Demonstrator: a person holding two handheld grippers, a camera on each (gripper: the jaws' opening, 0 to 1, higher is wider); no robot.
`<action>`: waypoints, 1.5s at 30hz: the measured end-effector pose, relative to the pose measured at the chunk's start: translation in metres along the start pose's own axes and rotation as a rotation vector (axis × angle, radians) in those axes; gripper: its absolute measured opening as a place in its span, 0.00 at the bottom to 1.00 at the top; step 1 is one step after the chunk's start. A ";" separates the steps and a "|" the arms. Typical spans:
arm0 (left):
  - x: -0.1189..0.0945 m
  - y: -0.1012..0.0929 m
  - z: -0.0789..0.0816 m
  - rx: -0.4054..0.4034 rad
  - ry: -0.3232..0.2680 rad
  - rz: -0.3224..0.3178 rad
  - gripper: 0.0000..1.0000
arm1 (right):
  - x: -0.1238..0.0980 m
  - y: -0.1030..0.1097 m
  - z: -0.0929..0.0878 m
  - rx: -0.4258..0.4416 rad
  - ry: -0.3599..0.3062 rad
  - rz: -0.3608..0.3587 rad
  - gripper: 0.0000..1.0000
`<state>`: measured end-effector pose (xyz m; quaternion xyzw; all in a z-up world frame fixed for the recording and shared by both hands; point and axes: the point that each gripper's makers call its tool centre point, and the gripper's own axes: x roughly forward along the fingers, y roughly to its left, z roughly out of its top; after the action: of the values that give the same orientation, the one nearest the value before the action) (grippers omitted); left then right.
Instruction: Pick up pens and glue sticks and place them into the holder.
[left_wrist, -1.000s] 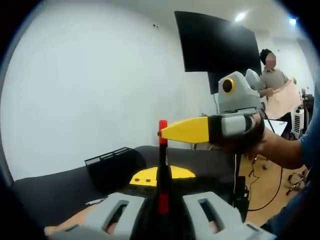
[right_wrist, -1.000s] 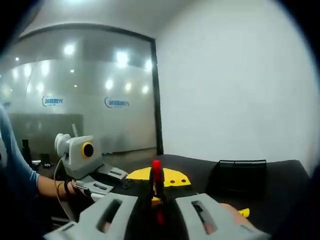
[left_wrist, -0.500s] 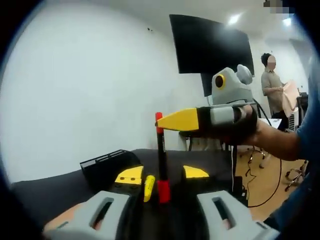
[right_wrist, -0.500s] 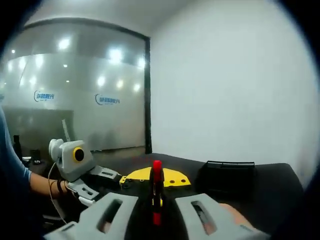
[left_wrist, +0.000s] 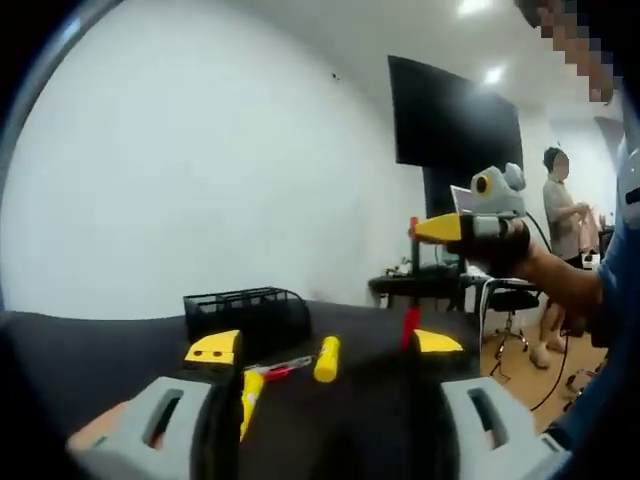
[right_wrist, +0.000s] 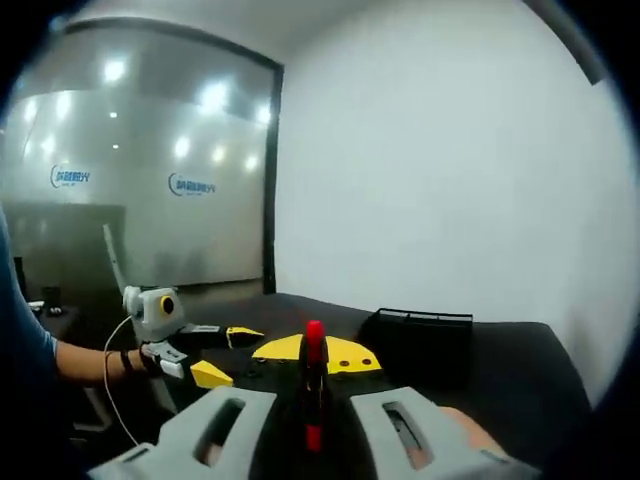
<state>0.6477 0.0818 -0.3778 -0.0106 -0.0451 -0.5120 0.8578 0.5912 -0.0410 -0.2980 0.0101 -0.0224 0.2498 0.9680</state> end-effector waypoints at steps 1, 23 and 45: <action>-0.001 0.004 -0.002 -0.006 0.000 0.009 0.68 | 0.000 -0.001 -0.001 0.001 0.002 -0.003 0.03; -0.009 0.039 -0.046 -0.200 0.004 -0.019 0.96 | -0.020 -0.020 0.006 0.023 0.018 -0.108 0.03; -0.012 0.032 -0.050 -0.214 0.013 -0.055 0.96 | -0.024 -0.033 0.019 0.008 0.035 -0.186 0.03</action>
<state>0.6736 0.1047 -0.4275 -0.0975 0.0151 -0.5374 0.8375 0.5853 -0.0822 -0.2802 0.0116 -0.0036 0.1591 0.9872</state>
